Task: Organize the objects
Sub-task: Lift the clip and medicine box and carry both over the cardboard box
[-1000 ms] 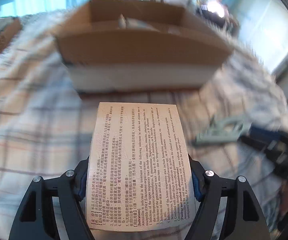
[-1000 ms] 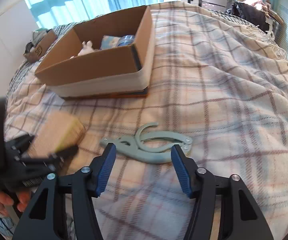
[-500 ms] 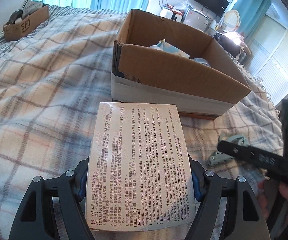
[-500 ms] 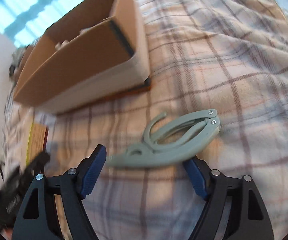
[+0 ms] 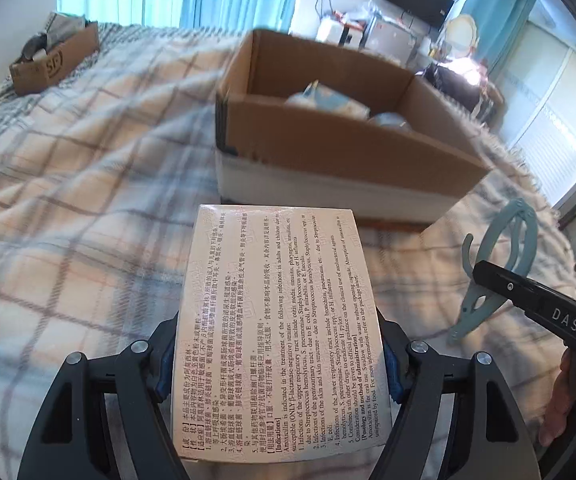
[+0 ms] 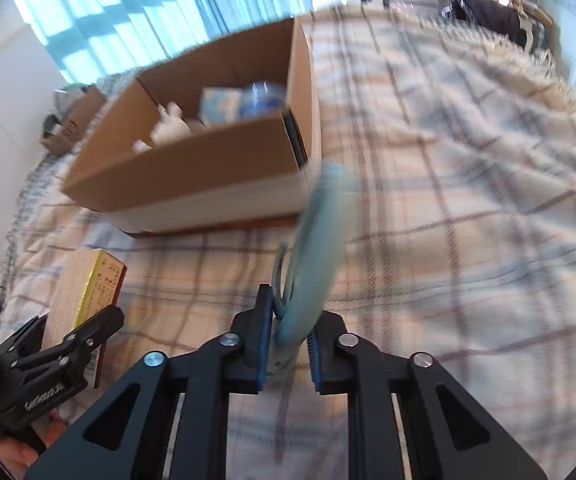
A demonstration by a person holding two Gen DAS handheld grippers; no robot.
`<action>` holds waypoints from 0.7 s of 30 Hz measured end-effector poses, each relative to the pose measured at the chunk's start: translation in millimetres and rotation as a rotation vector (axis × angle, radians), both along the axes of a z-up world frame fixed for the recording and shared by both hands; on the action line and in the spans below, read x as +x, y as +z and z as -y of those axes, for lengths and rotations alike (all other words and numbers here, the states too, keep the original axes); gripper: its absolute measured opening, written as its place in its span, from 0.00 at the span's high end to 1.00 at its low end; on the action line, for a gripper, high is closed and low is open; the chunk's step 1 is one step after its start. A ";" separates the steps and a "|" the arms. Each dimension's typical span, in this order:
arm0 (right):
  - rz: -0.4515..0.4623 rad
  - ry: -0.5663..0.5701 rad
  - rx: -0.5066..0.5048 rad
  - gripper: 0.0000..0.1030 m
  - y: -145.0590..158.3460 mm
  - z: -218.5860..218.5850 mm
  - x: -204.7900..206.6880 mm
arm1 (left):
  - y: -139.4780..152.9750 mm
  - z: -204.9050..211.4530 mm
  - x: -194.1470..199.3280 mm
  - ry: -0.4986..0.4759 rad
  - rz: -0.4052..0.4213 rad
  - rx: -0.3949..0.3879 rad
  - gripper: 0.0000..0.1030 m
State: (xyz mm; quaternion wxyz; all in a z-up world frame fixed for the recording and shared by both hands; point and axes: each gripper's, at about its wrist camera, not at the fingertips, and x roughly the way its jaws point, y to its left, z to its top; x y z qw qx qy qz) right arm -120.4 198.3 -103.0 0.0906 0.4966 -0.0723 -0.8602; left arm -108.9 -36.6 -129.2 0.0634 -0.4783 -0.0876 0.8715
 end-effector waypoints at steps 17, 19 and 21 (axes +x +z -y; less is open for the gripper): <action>-0.382 0.195 -0.031 0.88 158.3 21.3 -31.1 | 123.2 -33.6 -61.0 -0.017 -0.259 -0.071 0.25; -0.394 0.217 -0.017 0.88 160.6 28.4 -44.0 | 124.9 -33.6 -79.6 -0.010 -0.274 -0.077 0.25; -0.374 0.244 -0.008 0.88 154.1 35.6 -60.3 | 119.4 -33.9 -96.4 -0.010 -0.269 -0.095 0.25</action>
